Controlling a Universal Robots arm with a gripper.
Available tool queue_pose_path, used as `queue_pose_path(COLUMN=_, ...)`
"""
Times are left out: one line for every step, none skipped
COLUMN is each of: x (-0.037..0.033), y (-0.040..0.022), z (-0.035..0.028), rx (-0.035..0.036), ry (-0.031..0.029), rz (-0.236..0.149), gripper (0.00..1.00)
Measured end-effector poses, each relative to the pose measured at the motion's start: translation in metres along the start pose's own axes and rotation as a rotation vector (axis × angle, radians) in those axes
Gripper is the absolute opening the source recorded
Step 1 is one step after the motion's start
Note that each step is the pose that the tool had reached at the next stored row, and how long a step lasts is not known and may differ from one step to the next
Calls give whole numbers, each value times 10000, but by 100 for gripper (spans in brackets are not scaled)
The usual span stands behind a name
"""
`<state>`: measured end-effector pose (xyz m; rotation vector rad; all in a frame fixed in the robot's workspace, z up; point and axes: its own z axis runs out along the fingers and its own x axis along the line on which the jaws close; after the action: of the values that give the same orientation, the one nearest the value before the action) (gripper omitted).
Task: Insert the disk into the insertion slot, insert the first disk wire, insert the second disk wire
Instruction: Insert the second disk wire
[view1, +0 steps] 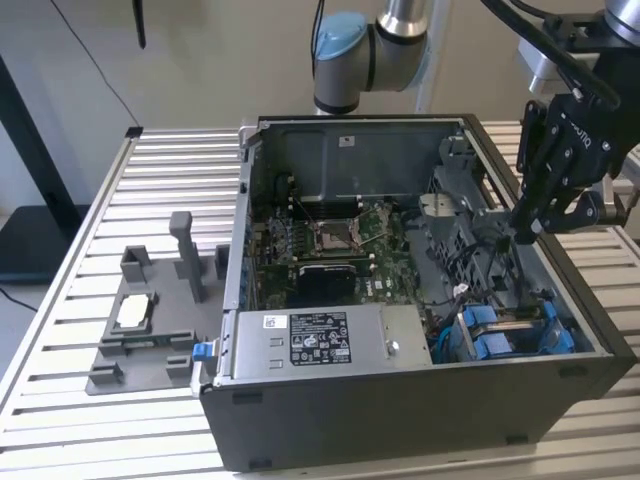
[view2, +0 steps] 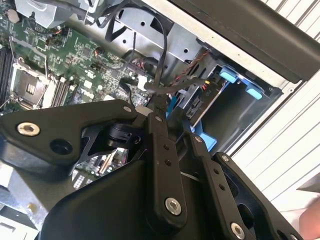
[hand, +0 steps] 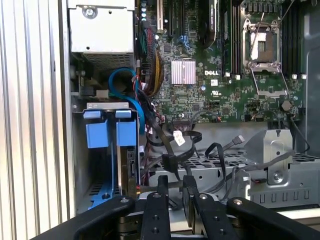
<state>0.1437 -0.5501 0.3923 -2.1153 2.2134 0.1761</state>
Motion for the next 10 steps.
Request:
queue_pose_path(x=-1, y=6, z=0, rx=0, ry=7, rz=0, gripper=27)
queue_pose_path(x=-3, y=13, z=1, rx=1, ry=15, rz=1, gripper=27)
queue_pose_path(x=-4, y=21, z=2, rx=1, ry=20, rz=1, gripper=27)
queue_pose_path(x=-3, y=32, z=3, rx=1, ry=24, rz=1, gripper=27)
queue_pose_path(x=-3, y=42, z=3, rx=1, ry=30, rz=1, gripper=27)
queue_pose_path(x=-2, y=54, z=3, rx=2, ry=38, rz=1, gripper=27)
queue_pose_path(x=-2, y=63, z=4, rx=3, ry=53, rz=2, gripper=27)
queue_pose_path(x=-2, y=70, z=4, rx=3, ry=78, rz=0, gripper=27)
queue_pose_path(x=-1, y=78, z=6, rx=4, ry=115, rz=-6, gripper=27)
queue_pose_path(x=0, y=87, z=8, rx=4, ry=166, rz=-18, gripper=27)
